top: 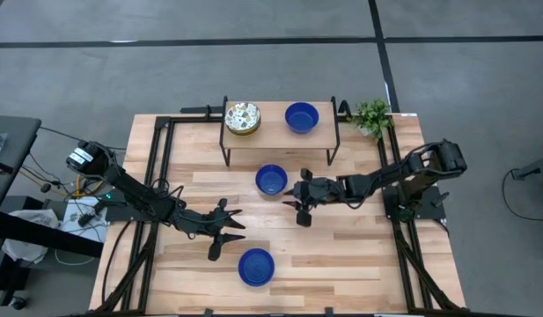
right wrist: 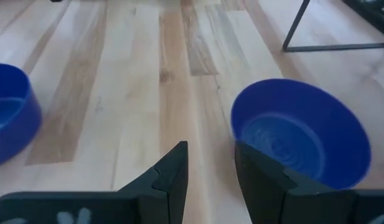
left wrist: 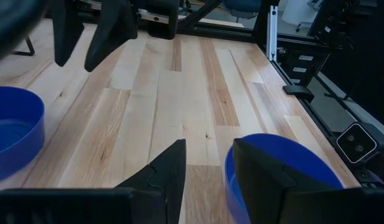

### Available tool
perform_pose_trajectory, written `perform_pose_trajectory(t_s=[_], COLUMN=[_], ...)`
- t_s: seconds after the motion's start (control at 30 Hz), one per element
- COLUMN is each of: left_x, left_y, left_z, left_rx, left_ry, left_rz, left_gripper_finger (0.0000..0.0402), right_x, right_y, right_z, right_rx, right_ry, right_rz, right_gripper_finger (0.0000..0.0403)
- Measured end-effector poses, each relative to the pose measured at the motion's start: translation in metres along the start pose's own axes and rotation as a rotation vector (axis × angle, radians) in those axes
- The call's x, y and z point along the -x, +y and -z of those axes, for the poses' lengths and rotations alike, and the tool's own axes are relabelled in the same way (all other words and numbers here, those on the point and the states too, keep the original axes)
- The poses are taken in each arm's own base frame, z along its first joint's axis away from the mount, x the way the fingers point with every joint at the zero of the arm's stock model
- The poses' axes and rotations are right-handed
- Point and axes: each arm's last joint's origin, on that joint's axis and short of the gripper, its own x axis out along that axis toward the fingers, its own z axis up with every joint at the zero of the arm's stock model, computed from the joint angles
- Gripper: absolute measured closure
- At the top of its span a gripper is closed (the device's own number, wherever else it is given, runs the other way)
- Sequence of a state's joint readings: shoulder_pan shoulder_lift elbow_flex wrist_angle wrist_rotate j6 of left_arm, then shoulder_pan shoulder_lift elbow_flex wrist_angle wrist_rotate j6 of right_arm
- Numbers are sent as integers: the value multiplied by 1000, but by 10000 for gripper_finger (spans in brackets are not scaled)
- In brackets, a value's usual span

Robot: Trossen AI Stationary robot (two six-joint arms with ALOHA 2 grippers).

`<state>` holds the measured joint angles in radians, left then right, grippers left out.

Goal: Pick & Place Mini bowls
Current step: Put the top blue bowl on top of the blue bowl on the shelf

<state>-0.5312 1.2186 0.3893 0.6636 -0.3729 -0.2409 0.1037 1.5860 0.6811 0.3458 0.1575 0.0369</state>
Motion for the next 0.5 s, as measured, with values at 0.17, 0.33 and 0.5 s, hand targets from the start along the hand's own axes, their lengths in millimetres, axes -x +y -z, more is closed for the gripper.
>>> perform_pose_trajectory(t_s=[0.17, 0.33, 0.5], left_x=[0, 0, 0], left_y=[0, 0, 0], left_z=[0, 0, 0], left_rx=[0, -5, -8], left_ry=[0, 0, 0], left_rz=[0, 0, 0], left_gripper_finger=[270, 270, 270], right_x=[0, -1, -1], right_y=[-3, -4, -4], right_z=[0, 0, 0], right_rx=[60, 127, 215], right_ry=[-2, 2, 3], right_rz=[9, 12, 11], right_gripper_finger=[281, 281, 281])
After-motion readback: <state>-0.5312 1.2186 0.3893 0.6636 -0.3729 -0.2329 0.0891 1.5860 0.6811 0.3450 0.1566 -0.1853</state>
